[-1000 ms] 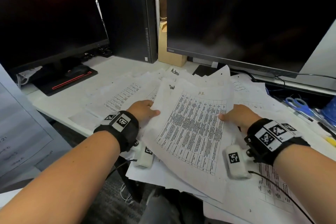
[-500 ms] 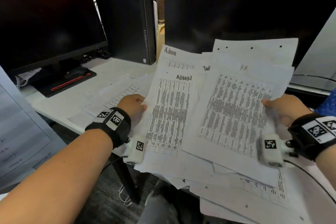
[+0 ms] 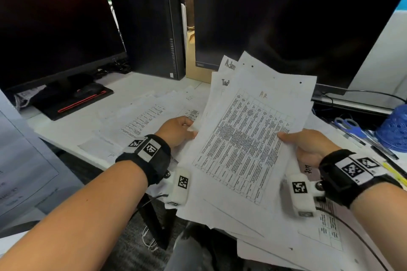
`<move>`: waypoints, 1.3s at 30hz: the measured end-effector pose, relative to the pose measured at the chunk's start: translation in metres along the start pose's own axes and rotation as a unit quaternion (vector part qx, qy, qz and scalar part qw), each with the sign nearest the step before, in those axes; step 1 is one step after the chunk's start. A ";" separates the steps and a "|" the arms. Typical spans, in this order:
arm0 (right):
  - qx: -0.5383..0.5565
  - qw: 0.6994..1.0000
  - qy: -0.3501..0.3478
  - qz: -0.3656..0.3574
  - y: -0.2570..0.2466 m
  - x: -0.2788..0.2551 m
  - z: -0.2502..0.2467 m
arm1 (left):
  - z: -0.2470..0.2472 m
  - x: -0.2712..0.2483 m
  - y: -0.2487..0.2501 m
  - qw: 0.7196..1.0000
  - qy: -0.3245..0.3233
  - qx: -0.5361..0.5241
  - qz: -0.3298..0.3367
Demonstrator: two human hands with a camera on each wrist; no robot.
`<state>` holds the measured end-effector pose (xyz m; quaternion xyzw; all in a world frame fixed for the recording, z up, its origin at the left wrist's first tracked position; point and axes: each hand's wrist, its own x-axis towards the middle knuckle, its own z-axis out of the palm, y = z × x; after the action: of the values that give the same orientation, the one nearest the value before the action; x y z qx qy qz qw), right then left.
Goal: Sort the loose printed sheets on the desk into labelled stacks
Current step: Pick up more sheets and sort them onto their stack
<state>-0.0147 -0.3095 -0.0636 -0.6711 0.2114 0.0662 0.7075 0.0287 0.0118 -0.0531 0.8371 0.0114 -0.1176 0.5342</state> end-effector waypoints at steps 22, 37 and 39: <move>-0.386 0.911 -0.026 -0.144 -0.071 -0.030 -0.006 | -0.035 0.000 0.046 0.989 -0.003 0.078 0.124; -0.228 0.946 0.120 -0.199 -0.091 -0.032 -0.001 | 0.002 -0.013 0.036 0.984 -0.037 -0.166 0.053; -0.178 0.953 0.101 -0.226 -0.094 -0.040 0.003 | 0.023 -0.019 0.048 0.984 -0.029 -0.158 0.072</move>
<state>-0.0150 -0.3071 0.0382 -0.8193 0.1096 -0.1265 0.5484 0.0124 -0.0276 -0.0160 0.7373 -0.0460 -0.0995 0.6666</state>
